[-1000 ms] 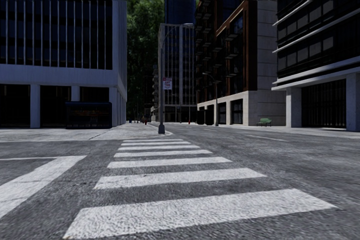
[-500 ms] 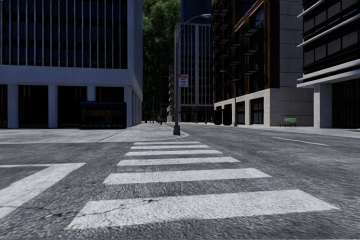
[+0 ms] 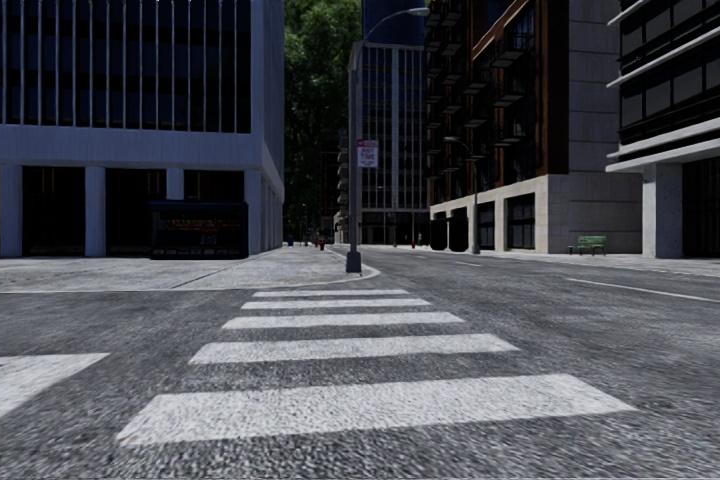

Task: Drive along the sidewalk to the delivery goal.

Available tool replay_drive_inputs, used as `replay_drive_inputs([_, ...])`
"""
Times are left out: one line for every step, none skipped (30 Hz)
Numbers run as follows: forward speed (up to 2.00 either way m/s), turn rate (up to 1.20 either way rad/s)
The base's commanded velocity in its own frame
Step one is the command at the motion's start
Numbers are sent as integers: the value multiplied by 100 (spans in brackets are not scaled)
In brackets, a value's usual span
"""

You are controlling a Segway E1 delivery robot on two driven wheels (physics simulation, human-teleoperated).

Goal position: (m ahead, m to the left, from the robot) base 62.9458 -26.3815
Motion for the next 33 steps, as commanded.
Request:
replay_drive_inputs([182, 0])
replay_drive_inputs([182, 0])
replay_drive_inputs([182, 0])
replay_drive_inputs([182, 0])
replay_drive_inputs([182, 0])
replay_drive_inputs([182, 0])
replay_drive_inputs([182, 0])
replay_drive_inputs([182, 0])
replay_drive_inputs([182, 0])
replay_drive_inputs([182, 0])
replay_drive_inputs([182, 0])
replay_drive_inputs([182, 0])
replay_drive_inputs([182, 0])
replay_drive_inputs([182, 0])
replay_drive_inputs([182, 0])
replay_drive_inputs([182, 0])
replay_drive_inputs([182, 0])
replay_drive_inputs([182, 0])
replay_drive_inputs([182, 0])
replay_drive_inputs([182, 0])
replay_drive_inputs([182, 0])
replay_drive_inputs([182, 0])
replay_drive_inputs([182, 0])
replay_drive_inputs([182, 0])
replay_drive_inputs([182, 0])
replay_drive_inputs([182, 0])
replay_drive_inputs([182, 0])
replay_drive_inputs([182, 0])
replay_drive_inputs([182, 0])
replay_drive_inputs([182, 0])
replay_drive_inputs([182, 0])
replay_drive_inputs([182, 0])
replay_drive_inputs([182, 0])
